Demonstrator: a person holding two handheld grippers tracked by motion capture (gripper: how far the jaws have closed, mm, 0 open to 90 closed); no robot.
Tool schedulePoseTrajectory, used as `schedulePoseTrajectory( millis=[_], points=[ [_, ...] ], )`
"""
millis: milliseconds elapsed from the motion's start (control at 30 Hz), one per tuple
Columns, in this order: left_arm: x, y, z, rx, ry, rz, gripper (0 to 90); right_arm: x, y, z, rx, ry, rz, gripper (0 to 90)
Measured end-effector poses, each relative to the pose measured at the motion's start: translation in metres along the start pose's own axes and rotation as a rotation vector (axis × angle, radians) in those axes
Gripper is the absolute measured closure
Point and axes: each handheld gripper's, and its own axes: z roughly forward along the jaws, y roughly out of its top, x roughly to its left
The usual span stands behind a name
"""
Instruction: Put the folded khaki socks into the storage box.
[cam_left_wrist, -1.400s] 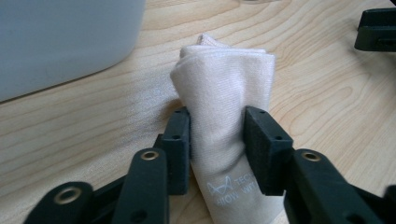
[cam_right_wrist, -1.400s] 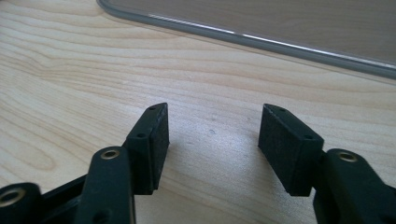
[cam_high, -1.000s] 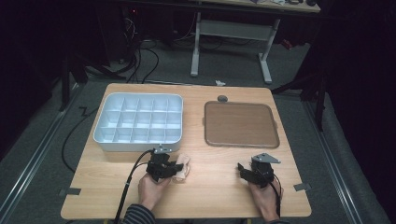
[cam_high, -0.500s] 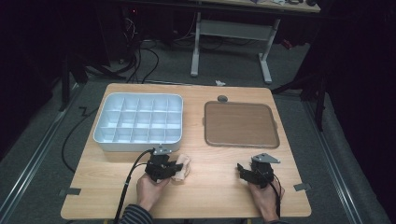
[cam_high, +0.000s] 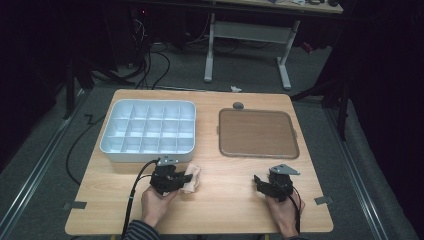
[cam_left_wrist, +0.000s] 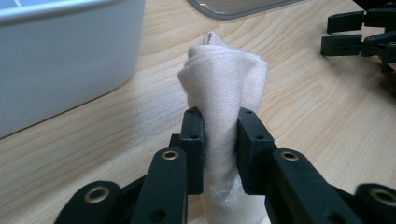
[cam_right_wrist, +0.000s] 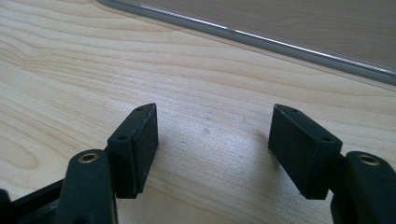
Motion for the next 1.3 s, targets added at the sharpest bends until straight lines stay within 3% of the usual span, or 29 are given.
schedulePoseTrajectory(
  millis=[533,867,1300],
  points=[
    [0.013,-0.001,-0.018,-0.021,-0.013,-0.041,75.0,0.000,0.000,0.000,0.000,0.001,0.001,33.4],
    [0.015,-0.003,-0.024,-0.016,-0.036,-0.032,75.0,0.000,0.000,0.000,-0.001,0.004,0.006,33.9],
    [0.019,0.000,-0.042,-0.032,-0.014,-0.021,75.0,0.000,0.000,0.000,-0.001,0.004,0.005,33.8]
  ],
)
